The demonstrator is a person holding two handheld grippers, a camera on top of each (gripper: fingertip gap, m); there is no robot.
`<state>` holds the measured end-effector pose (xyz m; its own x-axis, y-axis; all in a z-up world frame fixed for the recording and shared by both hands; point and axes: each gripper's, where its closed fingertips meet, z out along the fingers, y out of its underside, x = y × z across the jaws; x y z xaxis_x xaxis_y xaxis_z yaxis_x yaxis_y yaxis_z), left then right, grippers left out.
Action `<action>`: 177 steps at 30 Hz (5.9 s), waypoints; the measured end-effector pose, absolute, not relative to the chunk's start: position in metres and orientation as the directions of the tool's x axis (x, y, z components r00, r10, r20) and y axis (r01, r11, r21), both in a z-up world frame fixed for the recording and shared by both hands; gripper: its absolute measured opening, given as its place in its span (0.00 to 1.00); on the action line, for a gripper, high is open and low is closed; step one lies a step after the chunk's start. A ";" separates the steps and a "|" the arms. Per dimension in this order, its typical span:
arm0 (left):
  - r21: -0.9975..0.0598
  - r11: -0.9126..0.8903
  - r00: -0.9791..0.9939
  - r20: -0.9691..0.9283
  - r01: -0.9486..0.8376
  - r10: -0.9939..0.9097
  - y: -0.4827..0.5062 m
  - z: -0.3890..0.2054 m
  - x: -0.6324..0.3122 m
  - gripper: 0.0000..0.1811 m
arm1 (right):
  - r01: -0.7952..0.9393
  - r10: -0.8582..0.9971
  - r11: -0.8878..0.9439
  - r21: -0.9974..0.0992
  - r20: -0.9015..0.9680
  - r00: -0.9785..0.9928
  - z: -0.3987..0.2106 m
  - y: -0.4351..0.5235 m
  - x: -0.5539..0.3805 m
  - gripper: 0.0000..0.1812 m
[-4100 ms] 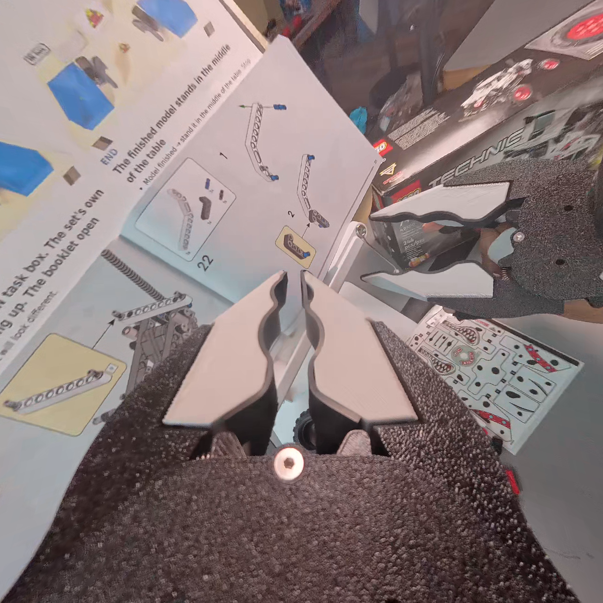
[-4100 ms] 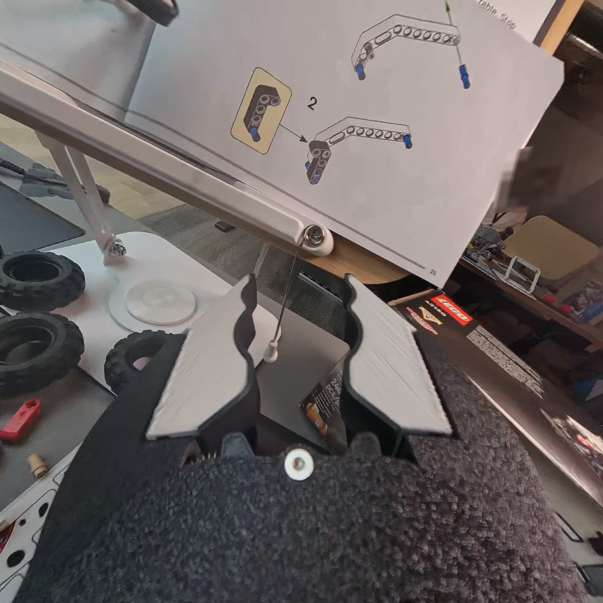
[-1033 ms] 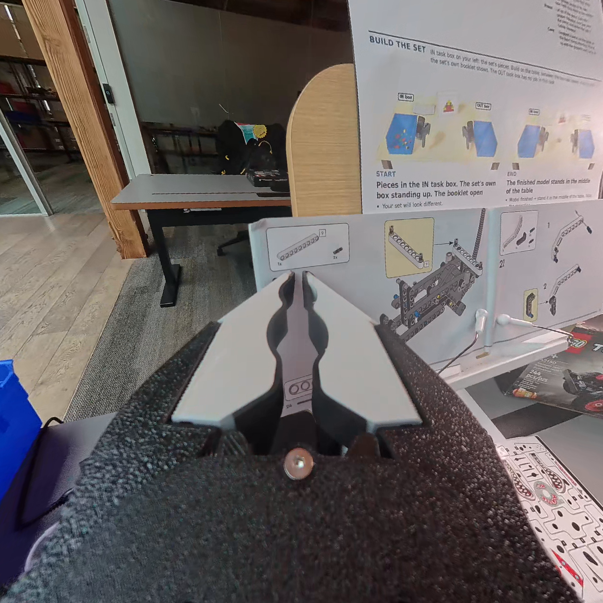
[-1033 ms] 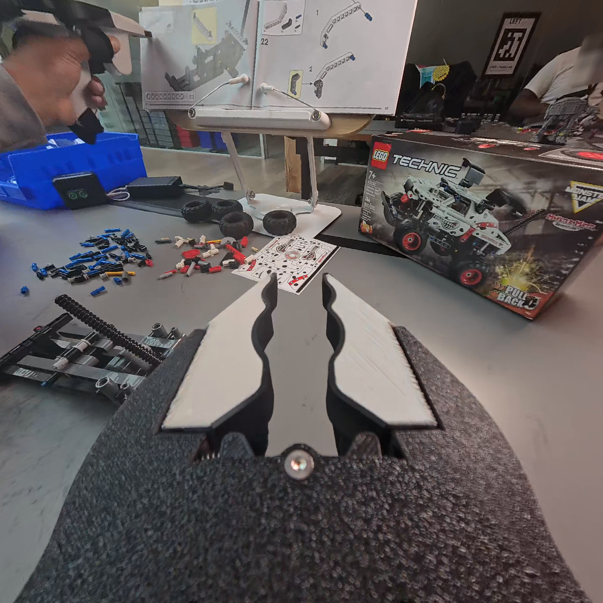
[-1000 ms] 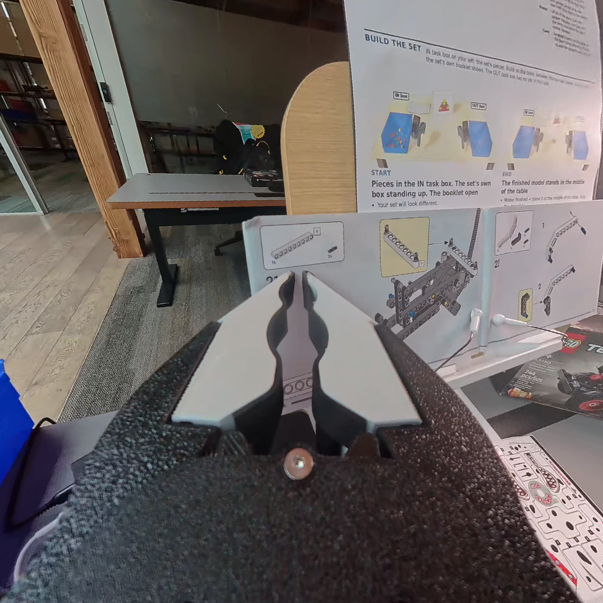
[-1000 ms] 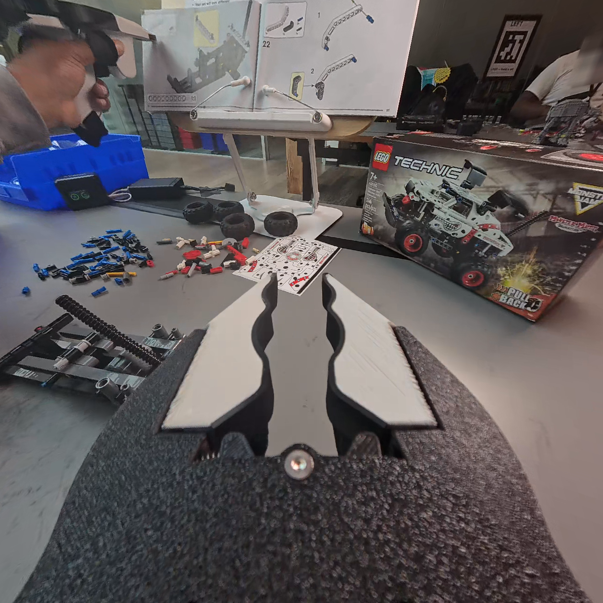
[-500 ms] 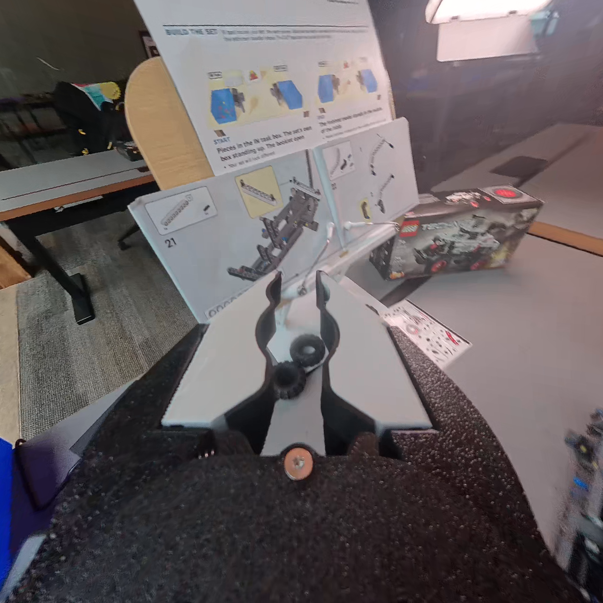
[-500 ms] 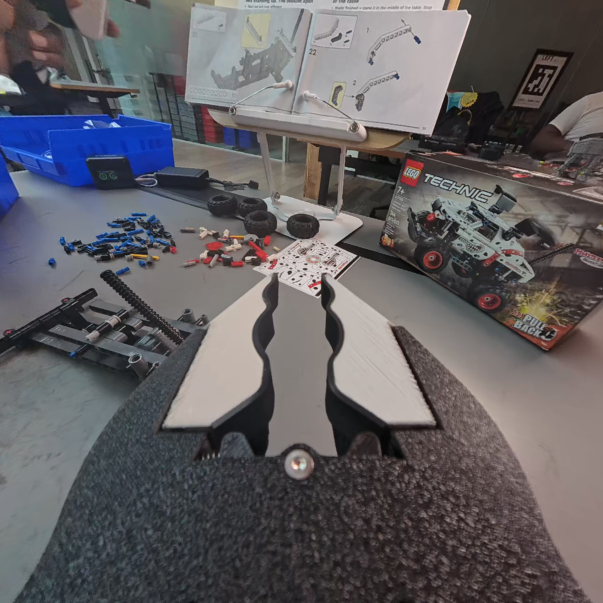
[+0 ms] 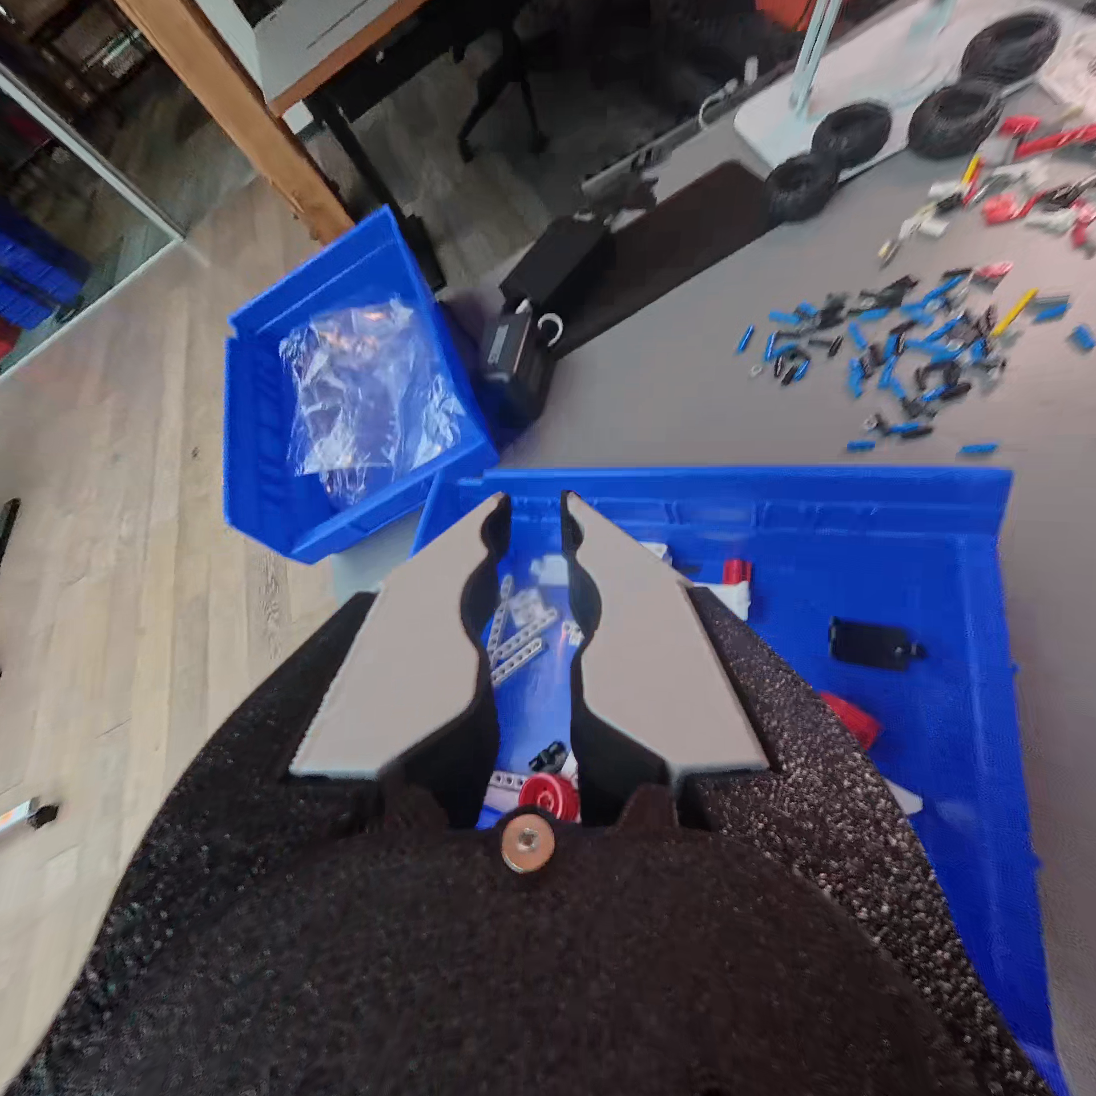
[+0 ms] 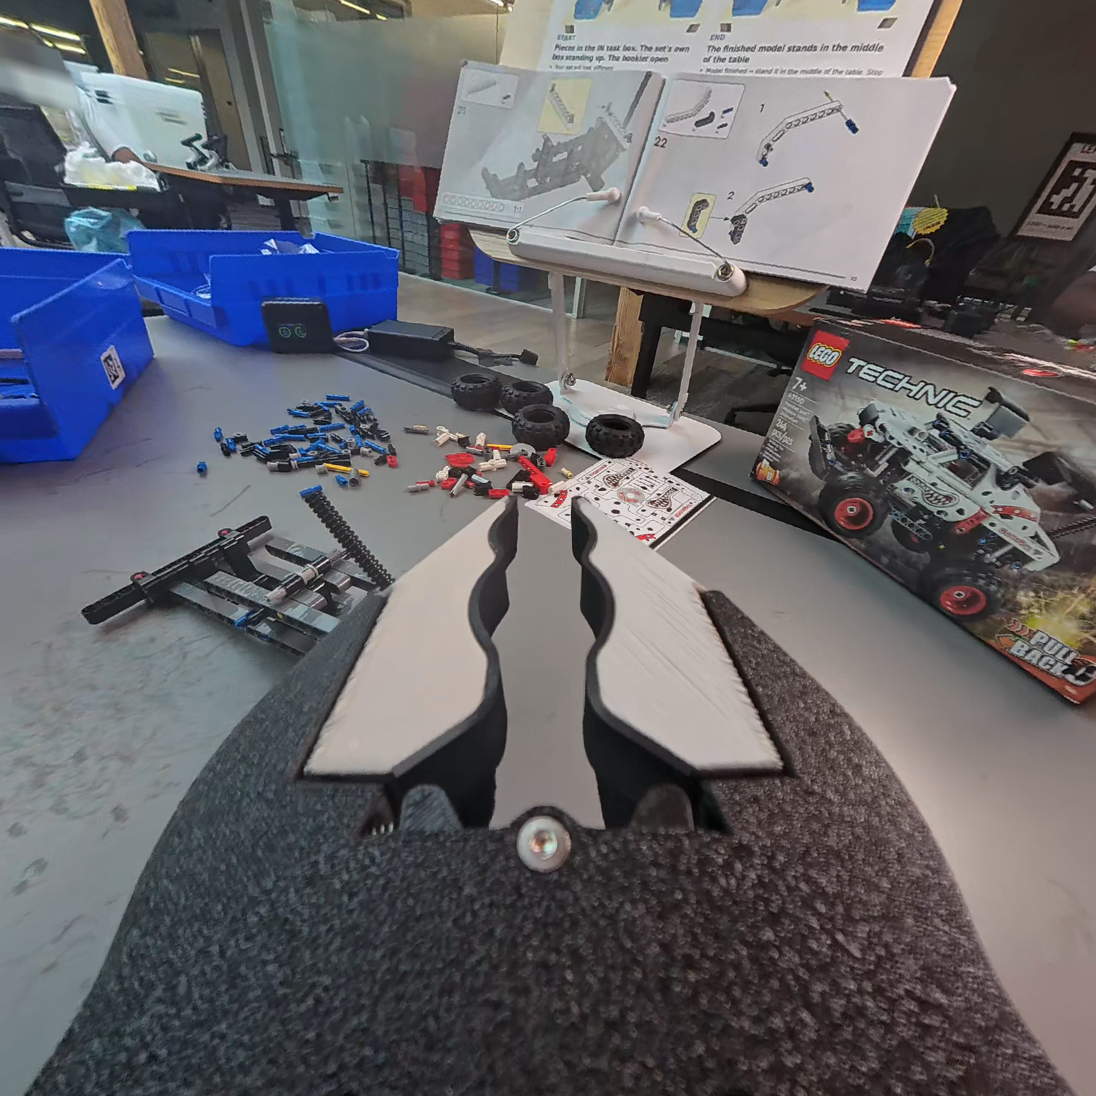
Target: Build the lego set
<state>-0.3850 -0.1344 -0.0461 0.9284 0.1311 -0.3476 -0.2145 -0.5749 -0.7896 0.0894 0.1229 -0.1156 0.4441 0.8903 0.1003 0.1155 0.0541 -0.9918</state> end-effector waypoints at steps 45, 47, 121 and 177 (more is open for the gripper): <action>-0.028 -0.952 0.946 -0.121 -0.304 -0.299 -0.156 -0.238 -0.448 0.07 | 0.249 0.904 0.111 -0.962 0.201 0.377 -0.149 0.114 0.076 0.03; -0.009 -0.954 0.944 -0.147 -0.301 -0.296 -0.160 -0.236 -0.451 0.07 | 0.249 0.905 0.111 -0.962 0.201 0.375 -0.150 0.114 0.077 0.03; -0.844 -0.314 0.704 -0.101 -0.435 -0.703 -0.006 -0.141 0.025 0.21 | 0.402 0.955 0.294 -0.867 0.282 -0.090 -0.125 0.102 0.059 0.42; -0.141 -0.888 0.895 0.019 -0.438 -0.445 0.002 -0.219 -0.237 0.06 | 0.244 0.983 0.186 -0.952 0.179 -0.049 -0.142 0.062 0.101 0.24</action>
<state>-0.2375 0.0016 -0.2186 0.8954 -0.4449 0.0186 -0.4382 -0.8878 -0.1406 0.1006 0.0622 -0.1421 -0.0494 0.9826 0.1792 0.2440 0.1859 -0.9518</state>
